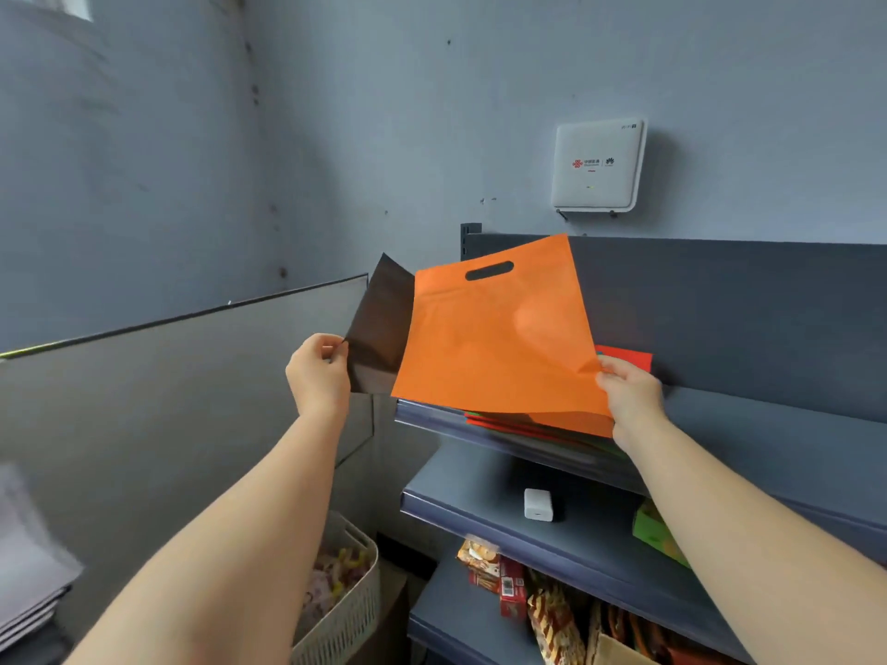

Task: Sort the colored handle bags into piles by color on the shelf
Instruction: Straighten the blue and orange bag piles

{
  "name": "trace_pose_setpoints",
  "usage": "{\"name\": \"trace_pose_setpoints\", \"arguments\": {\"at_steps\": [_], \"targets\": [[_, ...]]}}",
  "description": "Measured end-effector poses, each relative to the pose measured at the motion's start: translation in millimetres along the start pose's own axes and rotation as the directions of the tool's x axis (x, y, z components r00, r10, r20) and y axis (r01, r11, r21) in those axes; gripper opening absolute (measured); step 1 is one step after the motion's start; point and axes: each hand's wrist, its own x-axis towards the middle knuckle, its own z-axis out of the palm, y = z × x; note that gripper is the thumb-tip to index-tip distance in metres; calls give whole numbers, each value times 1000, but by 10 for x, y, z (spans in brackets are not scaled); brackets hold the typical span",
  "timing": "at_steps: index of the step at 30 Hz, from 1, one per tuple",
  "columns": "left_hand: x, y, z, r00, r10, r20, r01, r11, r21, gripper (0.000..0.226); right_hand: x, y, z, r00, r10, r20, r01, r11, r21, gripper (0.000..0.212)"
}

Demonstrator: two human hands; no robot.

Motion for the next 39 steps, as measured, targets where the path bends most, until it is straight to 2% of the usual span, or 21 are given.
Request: {"name": "trace_pose_setpoints", "arguments": {"at_steps": [7, 12, 16, 21, 25, 29, 32, 35, 37, 39], "targets": [[-26, -28, -1405, 977, -21, -212, 26, 999, 22, 12, -628, -161, 755, 960, 39, 277, -90, 981, 173, 30], [-182, -102, -2442, 931, -25, -363, 66, 993, 101, 13, -1286, -320, 1411, 874, 33, 484, -160, 961, 223, 26], [-326, -144, -3196, 892, -6, -452, 103, 976, 191, 14, -1907, -472, 1885, 800, 34, 599, -230, 940, 253, 23], [-576, -287, -3985, 848, -38, -529, 212, 938, 273, 14, -2681, -575, 2265, 704, 84, 705, -357, 900, 250, 31], [-736, -461, -4418, 809, -140, -571, 336, 907, 253, 14, -3215, -564, 2477, 649, 126, 750, -434, 871, 230, 31], [-829, -652, -4702, 742, -363, -563, 537, 825, 176, 15, -3622, -504, 2567, 618, 171, 767, -489, 848, 205, 31], [-919, -664, -4905, 731, -439, -523, 611, 762, 215, 45, -3875, -494, 2584, 575, 153, 804, -504, 840, 201, 25], [-1016, -535, -5167, 713, -444, -543, 627, 750, 211, 50, -4131, -537, 2626, 527, 122, 841, -500, 844, 191, 25], [-1098, -395, -5426, 689, -515, -510, 611, 791, 26, 45, -4325, -591, 2691, 487, 96, 868, -499, 846, 187, 25], [-1251, -236, -5740, 667, -609, -429, 617, 775, -141, 52, -4567, -652, 2782, 439, 59, 897, -491, 851, 185, 24]]}}
